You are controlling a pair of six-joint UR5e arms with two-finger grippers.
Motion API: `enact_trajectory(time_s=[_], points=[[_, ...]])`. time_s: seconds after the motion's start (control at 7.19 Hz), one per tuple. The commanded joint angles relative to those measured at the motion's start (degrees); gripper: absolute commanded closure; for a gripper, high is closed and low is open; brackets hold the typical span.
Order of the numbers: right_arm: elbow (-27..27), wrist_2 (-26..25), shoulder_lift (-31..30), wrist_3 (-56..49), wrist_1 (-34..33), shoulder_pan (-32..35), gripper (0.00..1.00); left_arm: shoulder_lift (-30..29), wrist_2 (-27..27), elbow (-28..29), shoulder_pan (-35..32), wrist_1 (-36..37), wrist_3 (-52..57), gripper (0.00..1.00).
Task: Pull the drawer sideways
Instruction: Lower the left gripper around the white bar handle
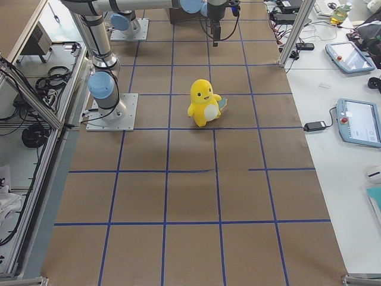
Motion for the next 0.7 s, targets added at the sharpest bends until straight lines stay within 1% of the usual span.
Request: enact_trajectory(time_s=[0.0,0.14,0.28,0.42,0.56], points=[[0.0,0.0,0.0,0.0,0.0,0.0,0.0,0.1,0.2,0.1,-0.7,-0.1,0.2,0.18],[0.0,0.0,0.0,0.0,0.0,0.0,0.0,0.3,0.2,-0.1,-0.7,-0.1,0.2,0.25],[0.0,0.0,0.0,0.0,0.0,0.0,0.0,0.2,0.2,-0.1,-0.7,-0.1,0.3,0.28],[0.0,0.0,0.0,0.0,0.0,0.0,0.0,0.2,0.1,-0.1,-0.7,-0.1,0.3,0.41],[0.0,0.0,0.0,-0.1,0.0,0.0,0.0,0.2,-0.1,-0.1,-0.7,-0.1,0.3,0.43]])
